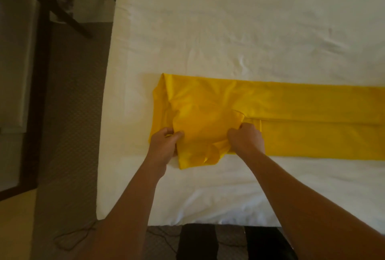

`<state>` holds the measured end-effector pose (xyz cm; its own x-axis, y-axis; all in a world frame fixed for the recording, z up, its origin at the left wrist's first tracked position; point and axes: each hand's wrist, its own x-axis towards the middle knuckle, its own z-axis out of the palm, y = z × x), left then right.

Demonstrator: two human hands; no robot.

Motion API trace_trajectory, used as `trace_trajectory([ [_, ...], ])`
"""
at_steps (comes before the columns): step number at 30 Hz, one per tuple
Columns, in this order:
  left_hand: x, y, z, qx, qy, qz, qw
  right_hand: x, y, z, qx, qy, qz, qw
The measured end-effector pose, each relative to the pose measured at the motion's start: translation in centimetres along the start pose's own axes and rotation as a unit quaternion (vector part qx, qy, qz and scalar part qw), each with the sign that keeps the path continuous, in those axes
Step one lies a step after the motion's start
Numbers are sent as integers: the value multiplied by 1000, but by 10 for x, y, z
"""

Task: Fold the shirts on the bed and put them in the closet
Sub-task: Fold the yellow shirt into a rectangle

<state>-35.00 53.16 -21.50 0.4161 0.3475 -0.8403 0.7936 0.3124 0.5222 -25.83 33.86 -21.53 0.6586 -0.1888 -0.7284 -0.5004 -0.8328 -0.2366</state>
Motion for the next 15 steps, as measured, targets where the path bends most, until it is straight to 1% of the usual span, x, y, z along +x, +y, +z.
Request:
trace_trajectory([
  [2, -3, -4, 0, -1, -22, -7, 1000, -3, 11, -4, 13, -5, 8, 1000],
  [6, -13, -14, 2, 38, -50, 3, 998, -7, 34, -1, 69, -27, 14, 997],
  [8, -15, -19, 4, 66, -38, 14, 997, -10, 38, 2, 82, -54, -2, 995],
  [11, -20, -18, 4, 80, 7, 34, 996, -15, 43, 3, 121, -96, -29, 988],
  [13, -22, -19, 4, 50, 6, 27, 998, -16, 45, 0, 160, -123, -29, 979],
  [15, -24, -21, 4, 38, -18, 4, 999, -15, 49, -2, 179, -145, -21, 973],
])
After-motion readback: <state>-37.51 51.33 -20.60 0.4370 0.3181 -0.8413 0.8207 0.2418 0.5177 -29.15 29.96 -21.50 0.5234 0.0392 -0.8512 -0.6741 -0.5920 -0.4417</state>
